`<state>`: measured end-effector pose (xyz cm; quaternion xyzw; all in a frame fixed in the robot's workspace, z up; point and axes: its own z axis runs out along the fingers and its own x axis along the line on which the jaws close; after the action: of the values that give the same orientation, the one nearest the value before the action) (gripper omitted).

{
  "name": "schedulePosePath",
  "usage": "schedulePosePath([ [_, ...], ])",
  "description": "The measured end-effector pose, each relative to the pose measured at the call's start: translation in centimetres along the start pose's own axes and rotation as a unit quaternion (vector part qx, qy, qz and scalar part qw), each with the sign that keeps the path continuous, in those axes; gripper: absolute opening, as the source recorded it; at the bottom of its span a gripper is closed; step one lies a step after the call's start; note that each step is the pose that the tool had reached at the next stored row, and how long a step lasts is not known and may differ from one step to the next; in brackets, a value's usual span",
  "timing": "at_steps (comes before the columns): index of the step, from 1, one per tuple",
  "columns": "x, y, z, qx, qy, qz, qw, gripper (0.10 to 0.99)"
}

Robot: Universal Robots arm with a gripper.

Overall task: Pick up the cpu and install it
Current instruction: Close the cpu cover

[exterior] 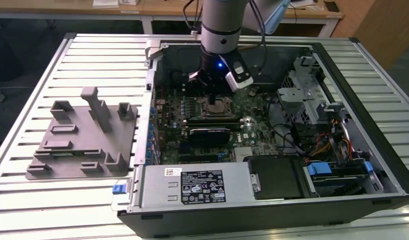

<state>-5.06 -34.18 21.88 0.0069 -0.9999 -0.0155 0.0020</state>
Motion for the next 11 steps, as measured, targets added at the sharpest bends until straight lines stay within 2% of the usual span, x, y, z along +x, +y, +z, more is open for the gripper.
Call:
schedulePosePath([
  [6,-0.93,-0.01,0.00,0.0000,0.0000,0.000,1.0000,0.106],
  [11,-1.14,-0.01,-0.02,0.0000,0.0000,0.000,1.0000,0.106],
])
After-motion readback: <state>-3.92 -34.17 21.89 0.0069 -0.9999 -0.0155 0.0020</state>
